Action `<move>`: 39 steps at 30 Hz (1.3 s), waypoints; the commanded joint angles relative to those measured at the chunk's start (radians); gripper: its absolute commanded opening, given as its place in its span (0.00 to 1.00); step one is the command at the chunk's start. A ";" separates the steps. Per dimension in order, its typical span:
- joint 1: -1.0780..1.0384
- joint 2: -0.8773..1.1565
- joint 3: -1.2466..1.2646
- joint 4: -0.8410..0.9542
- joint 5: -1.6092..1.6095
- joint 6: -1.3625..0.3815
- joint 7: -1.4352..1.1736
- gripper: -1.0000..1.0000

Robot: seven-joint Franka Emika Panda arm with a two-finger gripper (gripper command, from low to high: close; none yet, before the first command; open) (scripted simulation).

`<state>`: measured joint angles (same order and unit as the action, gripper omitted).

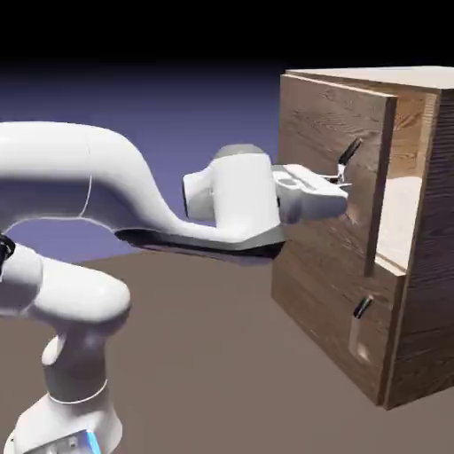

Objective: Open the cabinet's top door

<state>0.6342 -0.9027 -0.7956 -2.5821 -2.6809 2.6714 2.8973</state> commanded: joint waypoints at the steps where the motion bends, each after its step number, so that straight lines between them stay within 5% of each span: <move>1: -0.036 -0.004 0.035 -0.023 0.026 -0.010 0.000 0.00; 17: -0.413 -0.280 0.566 -0.360 0.637 -0.189 -0.221 0.00; 29: -0.370 -0.476 0.927 -0.469 1.159 -0.432 -0.411 0.00; 39: -0.273 -0.449 1.288 -0.409 1.559 -0.738 -0.449 0.00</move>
<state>0.3608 -1.3523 0.4924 -2.9910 -1.1227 1.9345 2.4481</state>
